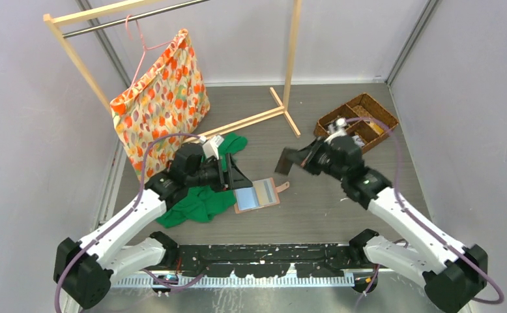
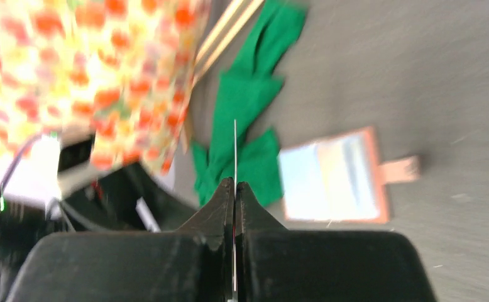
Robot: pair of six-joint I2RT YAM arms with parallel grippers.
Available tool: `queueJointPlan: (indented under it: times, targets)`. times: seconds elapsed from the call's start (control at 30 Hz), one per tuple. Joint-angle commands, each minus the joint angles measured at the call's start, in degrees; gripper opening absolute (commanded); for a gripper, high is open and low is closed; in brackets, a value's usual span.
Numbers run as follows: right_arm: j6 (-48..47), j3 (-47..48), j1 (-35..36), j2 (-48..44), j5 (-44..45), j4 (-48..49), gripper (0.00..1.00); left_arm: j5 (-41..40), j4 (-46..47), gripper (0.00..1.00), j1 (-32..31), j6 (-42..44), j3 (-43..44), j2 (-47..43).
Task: Take the credit cards out of the card holder
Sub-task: Place the credit card in the storage box.
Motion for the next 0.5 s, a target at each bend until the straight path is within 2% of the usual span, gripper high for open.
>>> queueJointPlan:
  times: [0.0,0.1,0.17,0.23,0.33,0.47]
  targets:
    - [-12.51,18.57,-2.55,0.38,32.58,-39.31,0.01,-9.82,-10.51,0.65,0.34,5.44,2.73,-4.69]
    - [-16.81,33.06,-3.23,11.33,48.4,-51.29,0.01,-10.81,-11.17,0.65,0.38,5.76,3.12,-5.47]
    - [-19.97,41.57,-5.3,19.3,54.99,-54.55,0.01,-10.86,-11.06,0.64,0.38,5.79,3.37,-5.33]
    - [-22.5,48.49,-8.52,26.72,57.77,-55.04,0.01,-10.44,-11.3,0.64,0.41,5.87,3.78,-5.02]
    - [-23.98,56.05,-15.58,35.51,54.96,-52.55,0.01,-9.72,-11.77,0.64,0.44,5.84,4.19,-5.22]
    - [-22.59,66.23,-21.49,47.31,50.31,-52.64,0.01,-9.3,-13.41,0.64,0.43,5.72,4.19,-6.36]
